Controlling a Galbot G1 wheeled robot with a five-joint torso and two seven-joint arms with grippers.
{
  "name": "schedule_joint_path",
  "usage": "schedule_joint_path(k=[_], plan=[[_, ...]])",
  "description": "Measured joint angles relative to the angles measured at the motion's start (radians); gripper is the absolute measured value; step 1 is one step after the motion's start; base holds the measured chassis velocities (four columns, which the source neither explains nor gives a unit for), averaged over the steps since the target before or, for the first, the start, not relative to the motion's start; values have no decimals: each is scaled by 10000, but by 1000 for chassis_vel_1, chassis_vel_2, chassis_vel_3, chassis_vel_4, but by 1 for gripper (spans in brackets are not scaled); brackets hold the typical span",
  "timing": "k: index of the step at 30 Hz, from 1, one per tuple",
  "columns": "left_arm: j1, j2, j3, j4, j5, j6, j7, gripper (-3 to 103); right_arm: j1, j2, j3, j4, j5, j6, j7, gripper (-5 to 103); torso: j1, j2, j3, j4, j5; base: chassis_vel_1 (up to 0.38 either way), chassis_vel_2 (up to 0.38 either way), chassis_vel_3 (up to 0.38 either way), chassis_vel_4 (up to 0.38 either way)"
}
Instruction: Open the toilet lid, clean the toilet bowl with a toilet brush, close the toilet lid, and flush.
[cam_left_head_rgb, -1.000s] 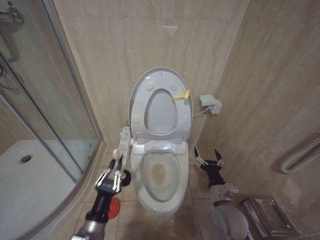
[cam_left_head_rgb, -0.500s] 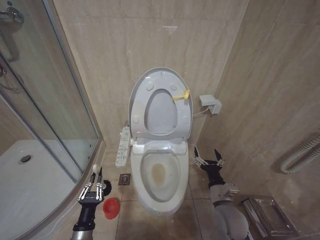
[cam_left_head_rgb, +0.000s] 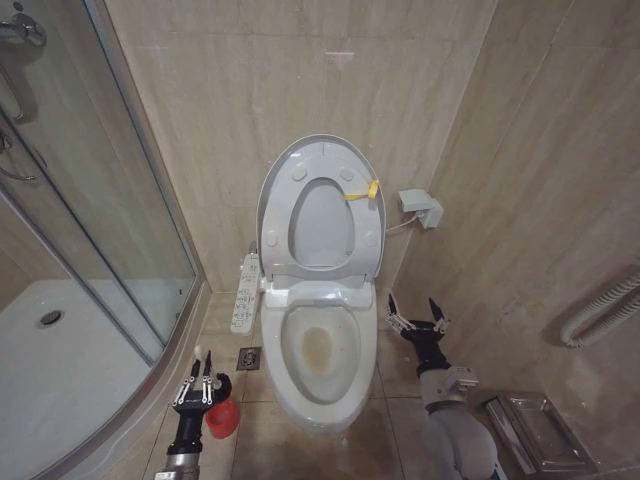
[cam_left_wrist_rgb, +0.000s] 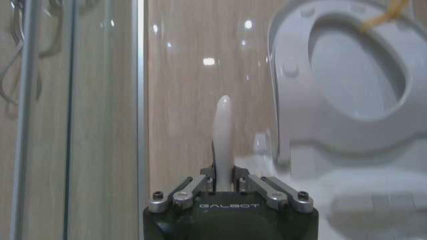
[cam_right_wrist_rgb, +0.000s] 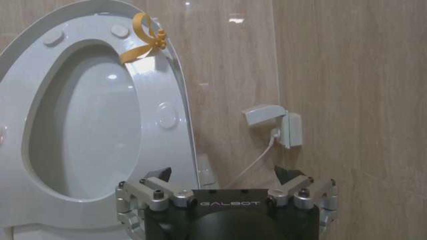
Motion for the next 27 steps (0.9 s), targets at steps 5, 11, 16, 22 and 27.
schedule_joint_path(k=[5, 11, 16, 22, 27], plan=[[-473, -18, 244, 1246, -155, 0, 49, 16, 0, 0, 0, 0, 0, 0, -1, 100, 0, 0, 0, 1, -1, 0, 0, 0, 0], [-1117, -39, 508, 2565, -247, 4, 143, 16, 0, 0, 0, 0, 0, 0, 2, 100, 0, 0, 0, 0, -2, 0, 0, 0, 0], [-1413, -20, 576, 3058, -309, 9, 235, 16, 0, 0, 0, 0, 0, 0, 0, 100, 0, 0, 0, 1, -1, 0, 0, 0, 0], [-1769, -17, 680, 3491, -346, 15, 329, 16, 0, 0, 0, 0, 0, 0, 0, 100, 0, 0, 0, 0, -1, 0, 0, 0, 0], [-1899, 34, 695, 3596, -370, 22, 407, 16, 0, 0, -1, 0, 0, 0, -1, 100, -1, 0, 0, 1, -1, 0, 0, 0, 0]])
